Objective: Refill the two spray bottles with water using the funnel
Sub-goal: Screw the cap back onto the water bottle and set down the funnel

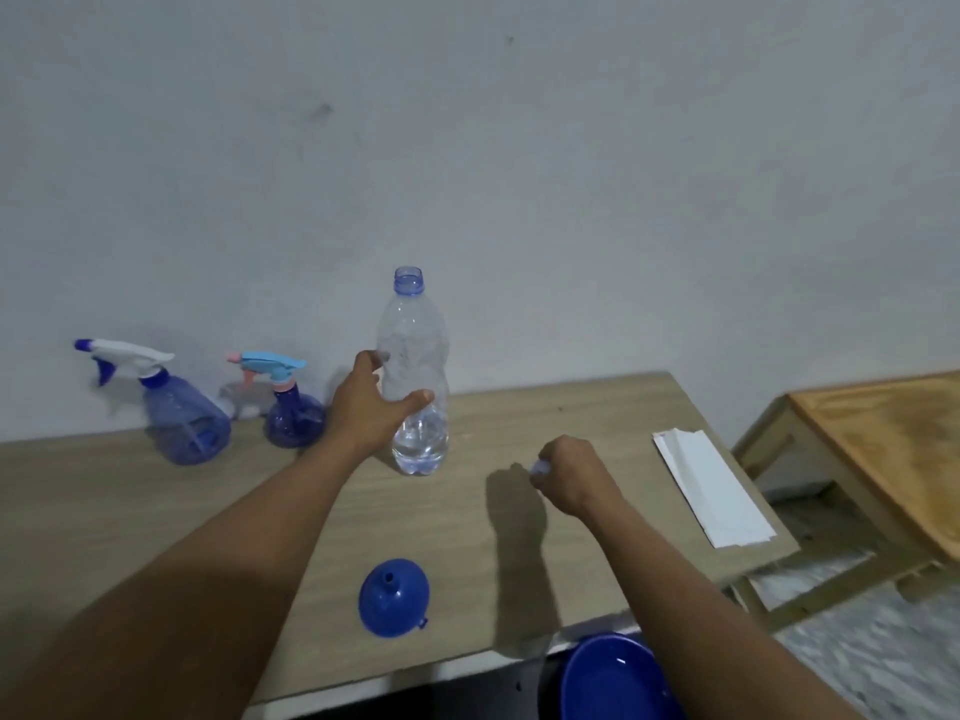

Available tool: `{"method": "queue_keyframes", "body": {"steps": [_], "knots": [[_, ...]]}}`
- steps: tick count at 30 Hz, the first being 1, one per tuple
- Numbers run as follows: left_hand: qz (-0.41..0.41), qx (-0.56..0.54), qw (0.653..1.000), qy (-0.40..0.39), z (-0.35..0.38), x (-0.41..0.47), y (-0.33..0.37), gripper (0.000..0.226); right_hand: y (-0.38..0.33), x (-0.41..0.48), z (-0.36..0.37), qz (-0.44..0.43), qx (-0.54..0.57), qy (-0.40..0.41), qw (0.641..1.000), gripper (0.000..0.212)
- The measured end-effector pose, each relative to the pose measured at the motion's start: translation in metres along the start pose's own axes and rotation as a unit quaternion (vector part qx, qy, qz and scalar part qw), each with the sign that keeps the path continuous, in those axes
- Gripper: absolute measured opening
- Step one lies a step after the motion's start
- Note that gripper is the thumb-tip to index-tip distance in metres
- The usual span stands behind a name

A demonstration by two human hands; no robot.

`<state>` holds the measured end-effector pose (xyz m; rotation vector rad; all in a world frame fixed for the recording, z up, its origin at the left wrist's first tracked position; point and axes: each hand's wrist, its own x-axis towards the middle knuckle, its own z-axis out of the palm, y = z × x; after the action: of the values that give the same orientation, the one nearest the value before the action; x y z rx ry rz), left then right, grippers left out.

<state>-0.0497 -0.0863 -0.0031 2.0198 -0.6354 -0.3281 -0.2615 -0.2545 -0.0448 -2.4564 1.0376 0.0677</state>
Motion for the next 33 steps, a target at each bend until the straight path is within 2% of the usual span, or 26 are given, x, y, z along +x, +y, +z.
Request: {"method": "queue_keyframes", "body": {"steps": [3, 7, 11, 14, 19, 23, 26, 27, 28, 30, 33], "knots": [[-0.027, -0.047, 0.998, -0.010, -0.003, -0.001, 0.003, 0.074, -0.040, 0.003, -0.049, -0.074, 0.069, 0.063, 0.993, 0.016], [-0.036, -0.058, 0.997, -0.019, -0.003, -0.004, 0.007, 0.072, -0.098, 0.000, -0.110, -0.154, 0.159, 0.135, 0.966, 0.024], [-0.051, -0.063, 0.996, -0.039, -0.003, -0.004, 0.009, 0.072, -0.148, 0.005, -0.147, -0.239, 0.164, 0.150, 0.945, 0.033], [-0.046, -0.080, 0.995, -0.033, -0.003, -0.005, 0.012, 0.069, -0.174, 0.013, -0.156, -0.277, 0.116, 0.130, 0.945, 0.028], [-0.050, -0.090, 0.994, -0.046, -0.002, -0.004, 0.013, 0.069, -0.188, 0.026, -0.153, -0.285, 0.066, 0.079, 0.953, 0.032], [-0.044, -0.083, 0.994, -0.062, -0.004, -0.006, 0.017, 0.064, -0.188, 0.032, -0.154, -0.298, 0.048, 0.065, 0.951, 0.017], [-0.043, -0.088, 0.993, -0.070, -0.004, -0.006, 0.019, 0.062, -0.189, 0.037, -0.154, -0.287, 0.038, 0.065, 0.955, 0.016], [-0.046, -0.091, 0.992, -0.075, -0.004, -0.006, 0.020, 0.061, -0.189, 0.038, -0.153, -0.280, 0.037, 0.070, 0.957, 0.008], [-0.044, -0.093, 0.992, -0.077, -0.004, -0.007, 0.022, 0.061, -0.189, 0.039, -0.152, -0.271, 0.030, 0.079, 0.959, 0.010], [-0.043, -0.097, 0.991, -0.081, -0.004, -0.007, 0.024, 0.058, -0.188, 0.040, -0.147, -0.249, -0.001, 0.105, 0.963, 0.029], [-0.037, -0.093, 0.991, -0.083, -0.005, -0.006, 0.025, 0.052, -0.191, 0.041, -0.144, -0.228, -0.029, 0.141, 0.963, 0.037]]}}
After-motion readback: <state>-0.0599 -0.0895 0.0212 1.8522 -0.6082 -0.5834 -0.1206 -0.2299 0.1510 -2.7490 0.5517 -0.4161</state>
